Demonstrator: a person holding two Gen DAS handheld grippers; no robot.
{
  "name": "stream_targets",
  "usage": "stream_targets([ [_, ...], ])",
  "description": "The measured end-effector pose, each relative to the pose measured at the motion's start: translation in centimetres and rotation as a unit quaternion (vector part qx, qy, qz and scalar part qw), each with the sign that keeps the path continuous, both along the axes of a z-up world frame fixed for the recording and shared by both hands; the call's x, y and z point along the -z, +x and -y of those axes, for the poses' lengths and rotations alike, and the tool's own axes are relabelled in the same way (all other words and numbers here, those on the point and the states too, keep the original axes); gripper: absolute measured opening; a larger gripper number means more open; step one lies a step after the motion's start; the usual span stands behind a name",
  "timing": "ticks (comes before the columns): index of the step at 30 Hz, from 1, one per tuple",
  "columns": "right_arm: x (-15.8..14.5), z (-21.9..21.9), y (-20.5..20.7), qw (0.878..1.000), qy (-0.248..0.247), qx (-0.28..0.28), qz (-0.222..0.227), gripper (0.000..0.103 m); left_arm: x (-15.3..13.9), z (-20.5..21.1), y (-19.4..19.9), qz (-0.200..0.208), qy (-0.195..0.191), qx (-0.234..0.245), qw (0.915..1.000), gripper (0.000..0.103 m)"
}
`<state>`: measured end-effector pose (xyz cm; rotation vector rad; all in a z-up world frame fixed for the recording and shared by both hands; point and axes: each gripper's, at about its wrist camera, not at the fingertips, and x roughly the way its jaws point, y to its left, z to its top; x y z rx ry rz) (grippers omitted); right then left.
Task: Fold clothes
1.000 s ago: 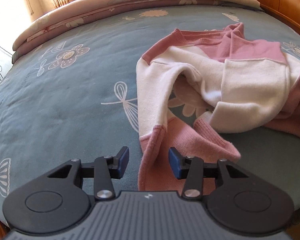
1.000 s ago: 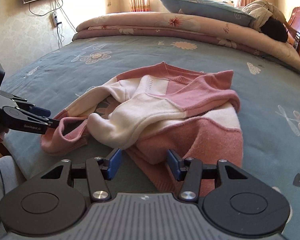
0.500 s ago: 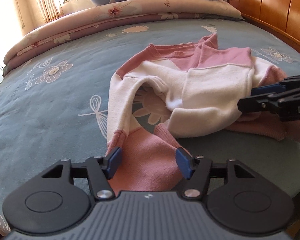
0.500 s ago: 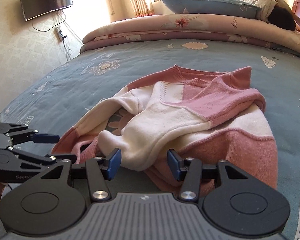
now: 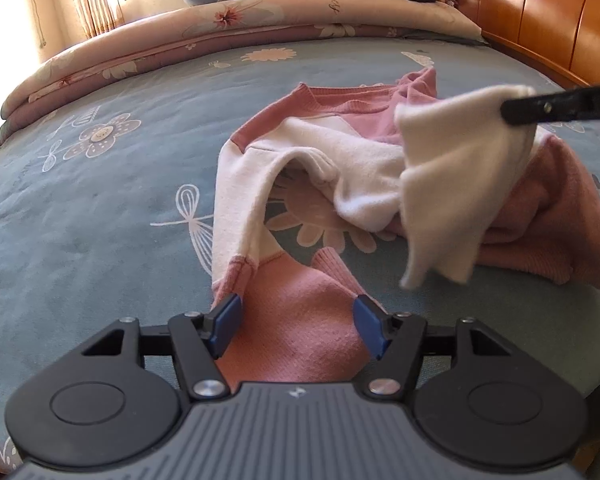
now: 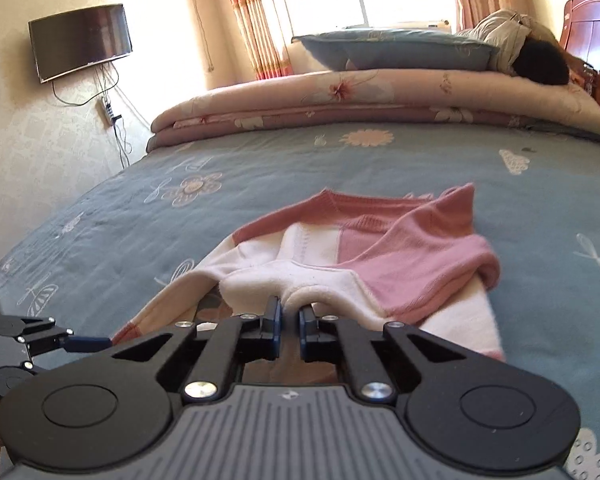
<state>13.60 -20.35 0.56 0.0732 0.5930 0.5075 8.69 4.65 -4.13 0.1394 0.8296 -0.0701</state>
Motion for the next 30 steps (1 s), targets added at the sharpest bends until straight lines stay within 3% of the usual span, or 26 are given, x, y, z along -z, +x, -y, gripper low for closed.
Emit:
stream_targets([
  [7,-3.5,7.2,2.1,0.993,-0.034,0.103,0.048,0.010,-0.5,0.9,0.2,0.006,0.006,0.009,0.9999,0.064],
  [13,-3.9,13.1,3.7,0.971,-0.109,0.201,0.069,0.010,-0.7,1.8,0.5,0.007,0.008,0.017,0.9998,0.065],
  [19,-2.1,19.1,5.4,0.953,-0.120,0.275,0.038,0.009,-0.5,2.7,0.9,0.000,0.018,0.024,0.9996,0.065],
  [25,1.0,23.9,6.7,0.940,-0.094,0.327,-0.012,0.009,-0.3,3.3,1.3,-0.006,0.024,0.028,0.9993,0.065],
  [30,4.7,25.5,6.7,0.934,-0.075,0.335,-0.100,0.025,-0.2,4.1,1.6,-0.011,0.027,0.038,0.9988,0.066],
])
